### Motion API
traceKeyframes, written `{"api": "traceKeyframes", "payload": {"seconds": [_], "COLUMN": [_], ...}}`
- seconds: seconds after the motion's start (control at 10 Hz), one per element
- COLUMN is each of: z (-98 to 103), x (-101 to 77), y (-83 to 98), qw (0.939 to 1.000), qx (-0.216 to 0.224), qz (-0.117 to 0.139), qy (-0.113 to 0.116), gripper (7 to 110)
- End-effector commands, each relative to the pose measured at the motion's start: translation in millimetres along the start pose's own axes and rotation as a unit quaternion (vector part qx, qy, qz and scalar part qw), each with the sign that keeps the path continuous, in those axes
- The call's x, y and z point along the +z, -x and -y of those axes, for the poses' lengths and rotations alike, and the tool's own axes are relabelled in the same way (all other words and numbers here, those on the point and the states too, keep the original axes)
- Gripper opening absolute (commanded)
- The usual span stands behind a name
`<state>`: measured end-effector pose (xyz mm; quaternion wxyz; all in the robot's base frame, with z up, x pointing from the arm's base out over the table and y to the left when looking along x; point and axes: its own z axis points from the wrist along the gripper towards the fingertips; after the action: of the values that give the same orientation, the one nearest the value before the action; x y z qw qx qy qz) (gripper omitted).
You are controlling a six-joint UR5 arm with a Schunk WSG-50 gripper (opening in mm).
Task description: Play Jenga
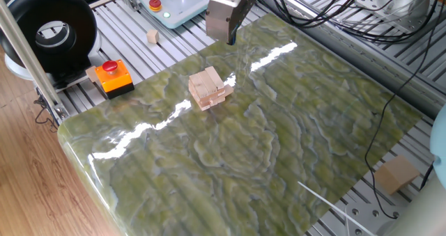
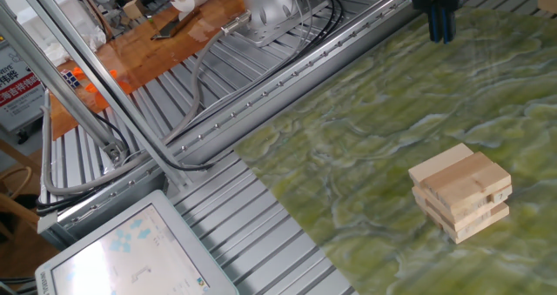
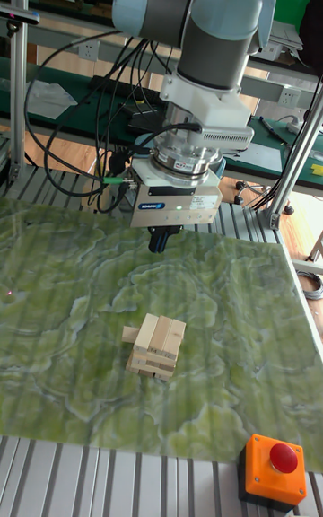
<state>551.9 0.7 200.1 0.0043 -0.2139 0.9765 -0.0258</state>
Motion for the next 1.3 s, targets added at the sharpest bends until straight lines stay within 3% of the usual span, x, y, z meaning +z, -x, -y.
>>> {"api": "traceKeyframes", "payload": {"seconds": [0.0, 0.6, 0.9, 1.2], "z": [-5.9, -6.1, -14.0, -18.9], "x": [0.3, 2.3, 2.3, 1.7], "y": [2.9, 10.6, 22.9, 26.0], "qw": [0.9999, 0.9998, 0.9986, 0.9976], "qx": [-0.006, 0.008, 0.020, 0.035], "qz": [0.004, 0.018, 0.041, 0.047], "qy": [0.011, 0.010, 0.026, 0.037], "gripper": [7, 7, 7, 7]}}
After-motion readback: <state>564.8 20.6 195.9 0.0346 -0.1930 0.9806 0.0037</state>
